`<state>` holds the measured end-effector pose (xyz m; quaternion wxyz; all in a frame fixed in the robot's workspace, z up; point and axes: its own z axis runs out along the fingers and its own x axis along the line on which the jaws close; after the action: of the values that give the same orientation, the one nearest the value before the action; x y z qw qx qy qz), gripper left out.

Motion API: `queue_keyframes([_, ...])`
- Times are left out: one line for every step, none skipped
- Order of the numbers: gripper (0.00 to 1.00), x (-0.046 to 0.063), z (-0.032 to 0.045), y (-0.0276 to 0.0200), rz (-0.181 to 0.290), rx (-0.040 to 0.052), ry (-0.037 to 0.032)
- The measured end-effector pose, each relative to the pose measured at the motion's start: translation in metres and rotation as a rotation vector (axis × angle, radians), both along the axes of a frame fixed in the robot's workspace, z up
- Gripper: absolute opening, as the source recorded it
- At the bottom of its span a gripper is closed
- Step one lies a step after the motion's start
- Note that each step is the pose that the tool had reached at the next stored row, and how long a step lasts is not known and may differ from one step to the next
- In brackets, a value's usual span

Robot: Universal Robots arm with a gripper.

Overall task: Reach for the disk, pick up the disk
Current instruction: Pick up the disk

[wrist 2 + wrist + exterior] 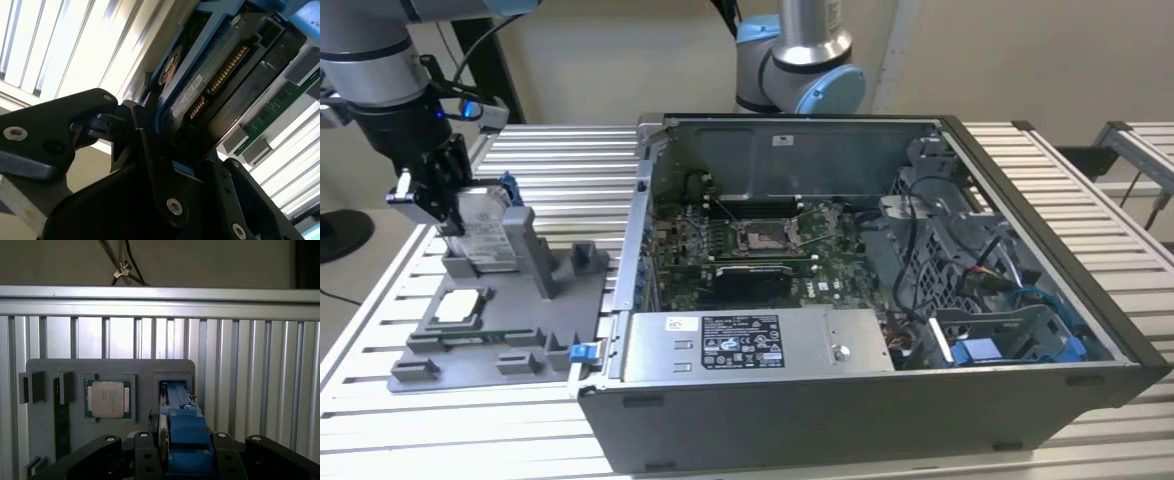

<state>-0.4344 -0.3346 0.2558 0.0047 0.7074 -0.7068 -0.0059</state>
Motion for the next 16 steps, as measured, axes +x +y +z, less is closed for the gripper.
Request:
queue_keyframes([0.0, 0.0, 0.0, 0.0, 0.0, 0.0, 0.0])
queue_keyframes([0.0, 0.0, 0.0001, 0.0, 0.0, 0.0001, -0.0004])
queue_keyframes([0.0, 0.0, 0.0005, 0.0, 0.0, 0.0003, -0.0007])
queue_keyframes([0.0, 0.0, 0.0011, 0.0001, 0.0, 0.0005, -0.0009])
queue_keyframes([0.0, 0.0, 0.0016, 0.0001, 0.0, 0.0011, -0.002])
queue_keyframes([0.0, 0.0, 0.0024, 0.0001, 0.0, 0.0015, -0.003])
queue_keyframes([0.0, 0.0, 0.0038, 0.0001, 0.0, 0.0013, -0.0028])
queue_keyframes([0.0, 0.0, 0.006, -0.0001, 0.0, 0.0006, -0.0014])
queue_keyframes([0.0, 0.0, 0.0081, 0.0, 0.0, 0.0004, -0.0009])
queue_keyframes([0.0, 0.0, 0.0098, -0.0001, 0.0, 0.0004, -0.0011])
queue_keyframes([0.0, 0.0, 0.0115, -0.0001, 0.0, 0.0004, -0.0008])
queue_keyframes([0.0, 0.0, 0.0132, -0.0001, 0.0, 0.0003, -0.0006])
queue_keyframes([0.0, 0.0, 0.0148, -0.0001, 0.0, 0.0003, -0.0008])
queue_keyframes([0.0, 0.0, 0.0167, -0.0001, 0.0, 0.0003, -0.0007])
queue_keyframes([0.0, 0.0, 0.0185, 0.0, 0.0, 0.0003, -0.0007])
queue_keyframes([0.0, 0.0, 0.0204, 0.0, 0.0, 0.0003, -0.0006])
